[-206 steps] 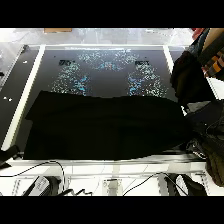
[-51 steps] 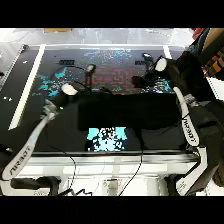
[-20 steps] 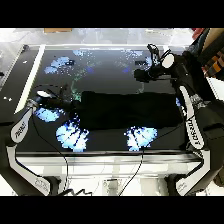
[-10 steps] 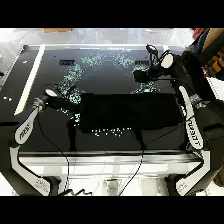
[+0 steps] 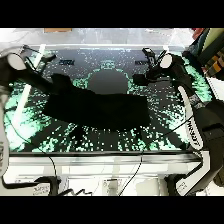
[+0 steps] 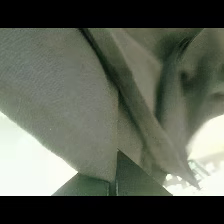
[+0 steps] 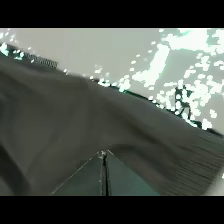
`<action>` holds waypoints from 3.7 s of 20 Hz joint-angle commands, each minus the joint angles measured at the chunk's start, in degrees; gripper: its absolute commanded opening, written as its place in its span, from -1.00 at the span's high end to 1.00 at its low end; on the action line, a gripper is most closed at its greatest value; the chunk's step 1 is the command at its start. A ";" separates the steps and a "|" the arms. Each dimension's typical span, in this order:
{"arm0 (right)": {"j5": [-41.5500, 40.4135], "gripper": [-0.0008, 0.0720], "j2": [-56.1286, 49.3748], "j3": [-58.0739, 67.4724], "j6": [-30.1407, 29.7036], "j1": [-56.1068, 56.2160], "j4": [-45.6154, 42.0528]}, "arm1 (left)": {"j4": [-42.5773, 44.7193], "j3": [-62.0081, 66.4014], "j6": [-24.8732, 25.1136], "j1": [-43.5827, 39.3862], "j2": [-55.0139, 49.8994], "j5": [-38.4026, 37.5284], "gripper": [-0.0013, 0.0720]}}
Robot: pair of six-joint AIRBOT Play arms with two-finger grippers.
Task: Fold the clothes and pants, and hang the long-sleeved shirts on hangers.
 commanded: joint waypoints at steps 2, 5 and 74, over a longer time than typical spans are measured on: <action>0.26 0.92 -0.04 -0.11 -0.55 2.40 0.39 | 5.92 2.36 -2.49 0.02 7.13 -1.77 0.94; 0.09 0.92 -0.04 -0.11 -0.76 4.79 0.37 | 13.60 2.36 -6.64 0.02 6.54 -3.58 0.94; -44.30 0.93 -15.23 -1.70 2.99 40.04 10.16 | -34.49 8.76 -18.23 13.31 0.11 -7.17 0.94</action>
